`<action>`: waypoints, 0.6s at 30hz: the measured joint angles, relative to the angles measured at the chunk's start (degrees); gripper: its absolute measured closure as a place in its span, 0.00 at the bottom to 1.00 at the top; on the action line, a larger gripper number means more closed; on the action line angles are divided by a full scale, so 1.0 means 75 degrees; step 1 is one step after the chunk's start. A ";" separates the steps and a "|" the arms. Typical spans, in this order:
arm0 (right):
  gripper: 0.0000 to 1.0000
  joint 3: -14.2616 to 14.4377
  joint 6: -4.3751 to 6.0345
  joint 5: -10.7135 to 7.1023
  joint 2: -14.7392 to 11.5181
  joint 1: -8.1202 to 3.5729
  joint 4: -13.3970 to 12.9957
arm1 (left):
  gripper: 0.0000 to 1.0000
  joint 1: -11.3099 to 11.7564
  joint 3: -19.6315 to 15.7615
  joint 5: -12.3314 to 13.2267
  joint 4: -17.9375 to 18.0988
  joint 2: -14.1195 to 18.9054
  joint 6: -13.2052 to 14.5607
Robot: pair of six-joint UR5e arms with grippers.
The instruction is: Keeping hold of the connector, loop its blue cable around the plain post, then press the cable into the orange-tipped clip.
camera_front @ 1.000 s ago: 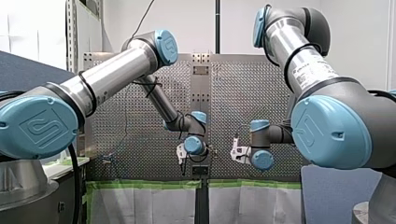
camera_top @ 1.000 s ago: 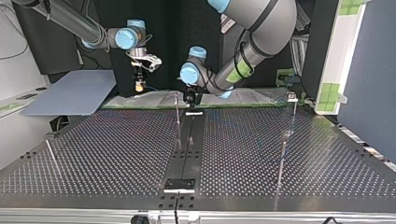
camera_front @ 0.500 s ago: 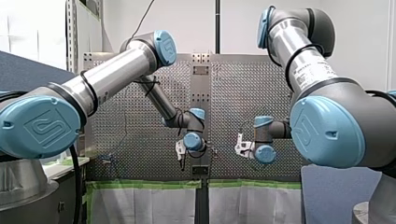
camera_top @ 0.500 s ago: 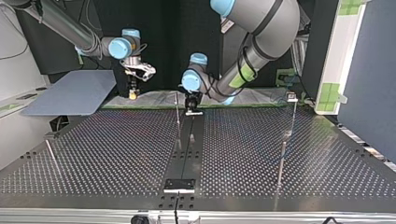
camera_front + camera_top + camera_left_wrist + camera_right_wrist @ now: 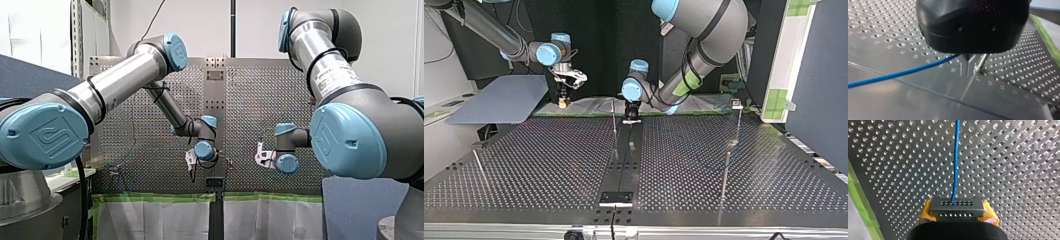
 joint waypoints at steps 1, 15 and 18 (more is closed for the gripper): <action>1.00 0.0000 -0.0001 -0.0001 0.0000 -0.0004 0.0005 | 1.00 0.0004 0.0000 0.0001 -0.0003 -0.0001 0.0000; 1.00 -0.0001 0.0005 -0.0143 0.0000 -0.0068 0.0050 | 1.00 0.0018 -0.0003 0.0042 -0.0156 -0.0002 0.0006; 1.00 -0.0001 0.0006 -0.0150 0.0000 -0.0073 0.0051 | 0.83 0.0030 -0.0005 0.0057 -0.0226 -0.0001 0.0010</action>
